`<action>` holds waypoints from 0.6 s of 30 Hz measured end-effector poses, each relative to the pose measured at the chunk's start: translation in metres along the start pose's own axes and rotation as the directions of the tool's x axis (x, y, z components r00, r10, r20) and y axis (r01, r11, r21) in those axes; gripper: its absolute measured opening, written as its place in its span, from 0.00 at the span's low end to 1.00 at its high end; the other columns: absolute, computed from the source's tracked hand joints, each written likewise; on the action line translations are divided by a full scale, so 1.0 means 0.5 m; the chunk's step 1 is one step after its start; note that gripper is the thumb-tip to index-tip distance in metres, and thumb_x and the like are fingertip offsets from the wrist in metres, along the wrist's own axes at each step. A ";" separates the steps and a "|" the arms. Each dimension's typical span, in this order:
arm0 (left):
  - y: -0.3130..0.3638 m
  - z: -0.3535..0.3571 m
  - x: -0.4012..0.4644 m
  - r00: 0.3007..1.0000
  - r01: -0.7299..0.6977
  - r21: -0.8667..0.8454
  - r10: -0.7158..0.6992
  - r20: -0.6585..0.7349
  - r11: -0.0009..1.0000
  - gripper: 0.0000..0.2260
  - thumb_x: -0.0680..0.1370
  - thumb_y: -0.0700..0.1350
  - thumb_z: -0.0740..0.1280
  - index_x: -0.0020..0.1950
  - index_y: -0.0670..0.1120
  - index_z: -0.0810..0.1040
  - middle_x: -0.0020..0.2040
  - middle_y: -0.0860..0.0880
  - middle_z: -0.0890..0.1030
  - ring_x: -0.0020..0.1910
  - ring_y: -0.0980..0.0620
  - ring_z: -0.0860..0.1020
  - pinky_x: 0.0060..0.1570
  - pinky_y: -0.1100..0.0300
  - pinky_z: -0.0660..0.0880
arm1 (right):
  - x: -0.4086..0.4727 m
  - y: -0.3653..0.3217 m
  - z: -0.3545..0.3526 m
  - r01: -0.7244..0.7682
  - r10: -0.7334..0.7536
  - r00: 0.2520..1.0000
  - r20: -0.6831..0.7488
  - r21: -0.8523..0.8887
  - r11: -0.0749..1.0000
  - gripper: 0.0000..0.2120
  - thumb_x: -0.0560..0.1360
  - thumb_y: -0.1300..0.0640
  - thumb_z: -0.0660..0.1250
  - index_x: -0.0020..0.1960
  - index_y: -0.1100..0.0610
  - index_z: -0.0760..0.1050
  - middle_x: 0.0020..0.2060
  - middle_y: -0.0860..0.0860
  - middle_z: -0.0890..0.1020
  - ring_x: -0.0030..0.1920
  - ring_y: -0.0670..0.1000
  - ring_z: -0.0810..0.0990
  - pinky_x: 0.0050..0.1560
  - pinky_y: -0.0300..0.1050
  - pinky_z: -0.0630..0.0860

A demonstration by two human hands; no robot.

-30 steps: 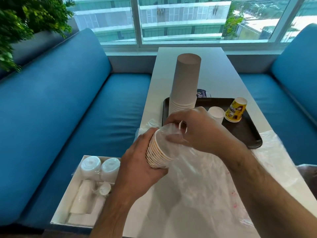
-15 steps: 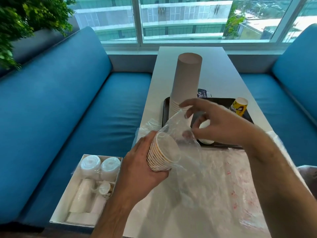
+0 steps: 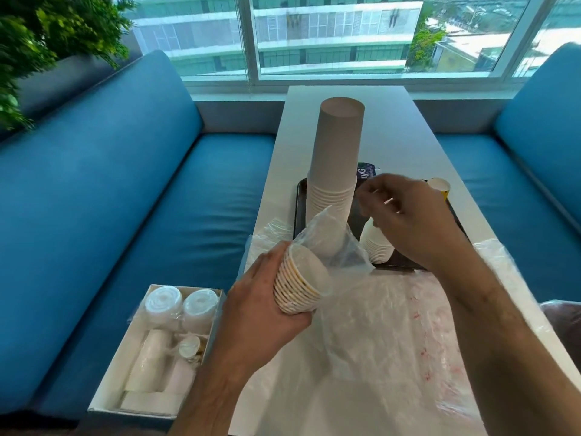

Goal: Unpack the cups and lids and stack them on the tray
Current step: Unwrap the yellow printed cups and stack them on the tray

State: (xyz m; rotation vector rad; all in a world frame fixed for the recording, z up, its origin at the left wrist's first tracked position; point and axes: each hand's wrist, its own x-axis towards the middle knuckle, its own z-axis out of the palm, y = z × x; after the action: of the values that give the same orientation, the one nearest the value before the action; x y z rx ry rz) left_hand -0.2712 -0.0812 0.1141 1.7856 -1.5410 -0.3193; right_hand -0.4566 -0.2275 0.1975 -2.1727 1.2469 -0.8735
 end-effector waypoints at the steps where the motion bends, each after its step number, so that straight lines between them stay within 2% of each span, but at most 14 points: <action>1: 0.003 0.000 0.000 1.000 0.007 0.021 -0.007 -0.002 1.000 0.41 0.64 0.56 0.81 0.71 0.67 0.62 0.61 0.66 0.75 0.56 0.60 0.77 0.55 0.53 0.80 | -0.008 -0.009 -0.008 -0.018 0.016 0.999 0.044 0.049 0.999 0.14 0.80 0.42 0.63 0.48 0.49 0.82 0.39 0.41 0.83 0.38 0.38 0.80 0.39 0.32 0.72; 2: 0.005 0.000 0.001 1.000 0.011 0.043 -0.011 0.002 0.999 0.41 0.64 0.56 0.80 0.71 0.66 0.62 0.62 0.64 0.75 0.56 0.58 0.78 0.55 0.50 0.80 | -0.015 -0.022 -0.016 -0.073 0.057 0.984 0.171 0.087 0.993 0.21 0.77 0.36 0.60 0.46 0.50 0.83 0.37 0.40 0.83 0.38 0.38 0.81 0.39 0.34 0.72; 3: 0.008 0.000 0.002 1.000 0.014 0.067 -0.015 0.012 0.998 0.40 0.65 0.57 0.80 0.71 0.65 0.61 0.63 0.62 0.76 0.56 0.56 0.78 0.54 0.48 0.80 | -0.021 -0.035 -0.020 -0.144 0.102 0.933 0.346 0.098 0.985 0.25 0.73 0.31 0.58 0.46 0.49 0.84 0.37 0.40 0.83 0.39 0.39 0.82 0.41 0.34 0.73; 4: 0.010 0.001 0.003 0.999 0.020 0.092 -0.022 0.028 0.996 0.40 0.65 0.58 0.79 0.72 0.65 0.61 0.64 0.61 0.76 0.57 0.54 0.78 0.54 0.46 0.80 | -0.025 -0.043 -0.020 -0.206 0.138 0.852 0.505 0.080 0.975 0.28 0.70 0.29 0.57 0.47 0.48 0.85 0.40 0.40 0.85 0.41 0.40 0.83 0.42 0.34 0.75; 5: 0.015 0.002 0.005 0.999 0.023 0.114 -0.029 0.046 0.993 0.40 0.66 0.58 0.78 0.72 0.64 0.61 0.64 0.61 0.76 0.58 0.53 0.78 0.55 0.45 0.79 | -0.027 -0.040 -0.015 -0.224 0.144 0.786 0.601 0.059 0.973 0.27 0.69 0.30 0.59 0.49 0.48 0.85 0.42 0.42 0.85 0.43 0.43 0.84 0.44 0.35 0.77; 6: 0.018 0.004 0.006 0.998 0.025 0.132 -0.034 0.061 0.991 0.40 0.66 0.59 0.78 0.72 0.64 0.60 0.65 0.60 0.75 0.58 0.53 0.78 0.55 0.46 0.79 | -0.025 -0.035 -0.008 -0.192 0.121 0.770 0.627 0.048 0.980 0.24 0.70 0.32 0.63 0.50 0.48 0.86 0.43 0.44 0.85 0.44 0.46 0.84 0.45 0.37 0.78; 9: 0.027 0.009 0.010 0.992 0.035 0.167 -0.055 0.116 0.985 0.40 0.67 0.60 0.76 0.73 0.63 0.58 0.64 0.60 0.75 0.56 0.55 0.77 0.54 0.54 0.77 | -0.020 -0.023 0.006 -0.087 -0.002 0.866 0.500 0.154 0.984 0.09 0.76 0.47 0.70 0.47 0.51 0.85 0.42 0.52 0.85 0.46 0.56 0.81 0.49 0.46 0.79; 11: 0.028 0.010 0.010 0.984 0.066 0.165 -0.091 0.154 0.984 0.39 0.68 0.60 0.76 0.72 0.64 0.56 0.61 0.62 0.73 0.52 0.58 0.74 0.48 0.61 0.73 | -0.021 -0.021 0.004 -0.050 -0.074 0.903 0.423 0.274 0.960 0.07 0.77 0.53 0.69 0.46 0.54 0.85 0.38 0.50 0.84 0.42 0.49 0.81 0.43 0.36 0.76; 13: 0.031 0.007 0.010 0.978 0.104 0.125 -0.124 0.165 0.987 0.39 0.68 0.60 0.77 0.71 0.65 0.56 0.56 0.62 0.74 0.49 0.58 0.74 0.45 0.62 0.71 | -0.025 -0.019 -0.001 -0.059 -0.082 0.921 0.381 0.344 0.937 0.09 0.79 0.52 0.67 0.47 0.54 0.84 0.38 0.46 0.85 0.43 0.43 0.82 0.45 0.31 0.75; 14: 0.032 0.004 0.010 0.977 0.121 0.099 -0.136 0.166 0.988 0.39 0.67 0.59 0.77 0.70 0.66 0.56 0.55 0.62 0.74 0.48 0.59 0.75 0.44 0.62 0.73 | -0.028 -0.011 -0.003 -0.091 -0.055 0.931 0.362 0.375 0.922 0.11 0.80 0.52 0.65 0.48 0.53 0.84 0.41 0.45 0.85 0.45 0.43 0.83 0.48 0.33 0.76; 16: 0.036 -0.002 0.009 0.973 0.148 0.051 -0.154 0.170 0.988 0.40 0.67 0.59 0.78 0.68 0.67 0.54 0.52 0.62 0.75 0.46 0.60 0.76 0.44 0.61 0.76 | -0.032 0.012 -0.014 -0.199 0.013 0.925 0.379 0.456 0.868 0.13 0.84 0.54 0.59 0.52 0.55 0.83 0.45 0.47 0.86 0.50 0.48 0.84 0.55 0.44 0.77; 18: 0.041 -0.009 0.008 0.967 0.176 0.001 -0.173 0.186 0.984 0.40 0.66 0.58 0.79 0.66 0.67 0.54 0.50 0.62 0.74 0.47 0.61 0.76 0.44 0.58 0.79 | -0.037 0.032 -0.027 -0.285 0.010 0.870 0.494 0.486 0.826 0.12 0.84 0.63 0.58 0.58 0.57 0.80 0.51 0.50 0.85 0.56 0.54 0.82 0.59 0.53 0.76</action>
State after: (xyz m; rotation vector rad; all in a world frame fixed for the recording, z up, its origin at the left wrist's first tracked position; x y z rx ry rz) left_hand -0.2829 -0.0832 0.1318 1.9289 -1.5035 -0.5976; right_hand -0.4825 -0.2200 0.1907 -1.6489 0.7828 -0.4961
